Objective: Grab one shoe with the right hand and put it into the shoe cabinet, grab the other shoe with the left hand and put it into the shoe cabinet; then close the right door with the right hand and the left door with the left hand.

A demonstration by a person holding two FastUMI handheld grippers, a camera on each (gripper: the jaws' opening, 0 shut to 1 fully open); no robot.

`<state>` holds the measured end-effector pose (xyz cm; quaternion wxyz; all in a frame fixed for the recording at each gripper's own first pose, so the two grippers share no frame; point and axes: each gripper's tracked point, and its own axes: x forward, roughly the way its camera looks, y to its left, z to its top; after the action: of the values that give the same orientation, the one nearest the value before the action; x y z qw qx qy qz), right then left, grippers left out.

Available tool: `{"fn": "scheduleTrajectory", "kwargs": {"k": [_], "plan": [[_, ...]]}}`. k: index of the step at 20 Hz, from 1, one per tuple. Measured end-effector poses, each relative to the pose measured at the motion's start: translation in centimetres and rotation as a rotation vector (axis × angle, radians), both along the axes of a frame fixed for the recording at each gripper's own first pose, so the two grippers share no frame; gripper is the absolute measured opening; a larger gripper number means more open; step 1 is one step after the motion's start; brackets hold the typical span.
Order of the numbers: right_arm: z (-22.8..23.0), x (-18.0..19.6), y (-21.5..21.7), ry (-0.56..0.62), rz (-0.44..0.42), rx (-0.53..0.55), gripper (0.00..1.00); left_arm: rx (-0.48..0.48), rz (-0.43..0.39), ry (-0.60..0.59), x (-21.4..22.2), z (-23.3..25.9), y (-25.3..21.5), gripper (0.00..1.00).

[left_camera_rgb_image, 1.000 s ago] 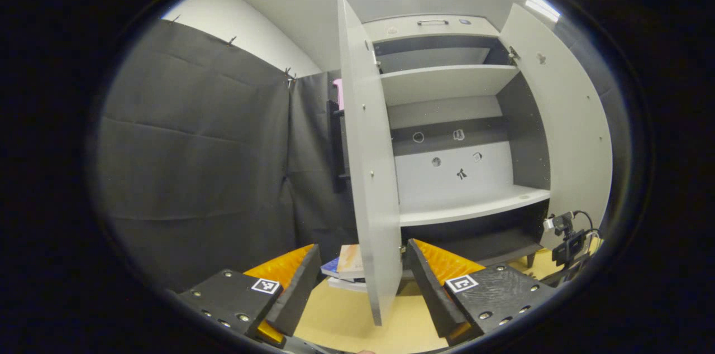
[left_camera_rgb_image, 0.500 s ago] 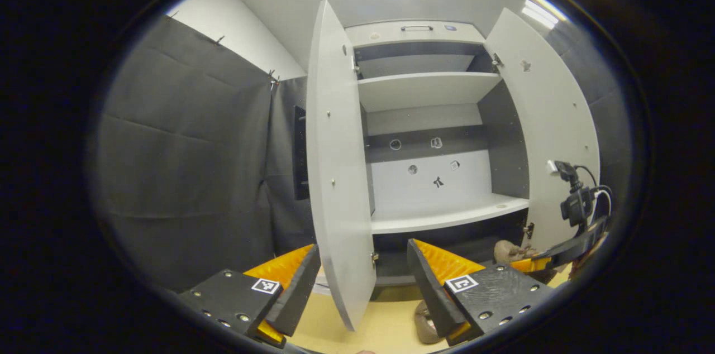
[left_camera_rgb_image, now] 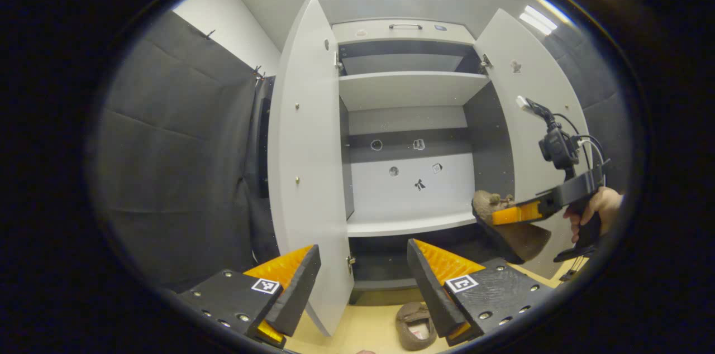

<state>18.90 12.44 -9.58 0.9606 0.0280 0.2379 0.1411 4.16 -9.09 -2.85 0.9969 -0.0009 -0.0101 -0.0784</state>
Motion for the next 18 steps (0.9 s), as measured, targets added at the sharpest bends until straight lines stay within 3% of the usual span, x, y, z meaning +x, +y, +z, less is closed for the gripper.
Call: {"fn": "scheduleTrajectory", "kwargs": {"k": [11,15,16,17,18], "plan": [[4.6,13.5,1.5,-0.095,-0.041,-0.044,0.0,-0.022,-0.064,0.017,1.7,-1.2,-1.1,0.98],[2.5,17.3,1.7,-0.027,-0.071,-0.067,0.01,-0.024,-0.065,0.024,2.1,-1.7,-0.7,0.98],[2.0,17.5,1.8,0.0,-0.076,-0.064,0.01,-0.027,-0.063,0.024,2.1,-1.7,-0.6,0.91],[1.6,17.9,2.0,0.025,-0.078,-0.054,0.01,-0.031,-0.064,0.024,2.1,-1.7,-0.4,0.98],[1.1,18.4,2.0,0.047,-0.084,-0.055,0.01,-0.035,-0.065,0.025,2.1,-1.8,-0.4,0.91]]}}
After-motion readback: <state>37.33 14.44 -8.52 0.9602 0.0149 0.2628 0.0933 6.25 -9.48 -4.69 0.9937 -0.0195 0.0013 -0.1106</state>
